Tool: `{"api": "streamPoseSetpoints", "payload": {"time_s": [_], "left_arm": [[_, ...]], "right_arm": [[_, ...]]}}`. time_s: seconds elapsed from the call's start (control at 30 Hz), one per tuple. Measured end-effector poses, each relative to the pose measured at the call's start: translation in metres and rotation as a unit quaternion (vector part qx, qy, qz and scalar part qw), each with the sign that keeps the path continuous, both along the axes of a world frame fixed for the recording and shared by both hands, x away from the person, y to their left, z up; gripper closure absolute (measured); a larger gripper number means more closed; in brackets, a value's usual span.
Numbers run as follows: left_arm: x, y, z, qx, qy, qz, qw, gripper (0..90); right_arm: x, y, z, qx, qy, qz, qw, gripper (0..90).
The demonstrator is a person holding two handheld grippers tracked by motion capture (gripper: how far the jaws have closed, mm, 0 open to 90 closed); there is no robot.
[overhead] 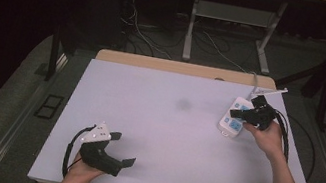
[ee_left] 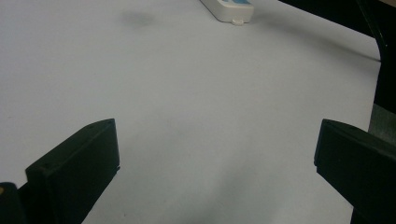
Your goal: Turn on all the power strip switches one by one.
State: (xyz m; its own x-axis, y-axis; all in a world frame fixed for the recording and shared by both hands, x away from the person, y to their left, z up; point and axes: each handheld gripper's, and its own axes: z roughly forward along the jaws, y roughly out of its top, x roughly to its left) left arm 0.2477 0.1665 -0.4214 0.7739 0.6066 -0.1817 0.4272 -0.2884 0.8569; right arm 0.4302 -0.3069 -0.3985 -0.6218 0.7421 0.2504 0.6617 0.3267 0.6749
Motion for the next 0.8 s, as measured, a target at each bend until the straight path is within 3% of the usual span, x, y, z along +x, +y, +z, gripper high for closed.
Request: {"api": "streamPoseSetpoints", "payload": {"time_s": [0.8], "left_arm": [[0.000, 0.000, -0.001, 0.003, 0.002, -0.002, 1.0000, 0.0]], "right_arm": [[0.010, 0.003, -0.021, -0.005, 0.033, -0.005, 0.9994, 89.6]]}}
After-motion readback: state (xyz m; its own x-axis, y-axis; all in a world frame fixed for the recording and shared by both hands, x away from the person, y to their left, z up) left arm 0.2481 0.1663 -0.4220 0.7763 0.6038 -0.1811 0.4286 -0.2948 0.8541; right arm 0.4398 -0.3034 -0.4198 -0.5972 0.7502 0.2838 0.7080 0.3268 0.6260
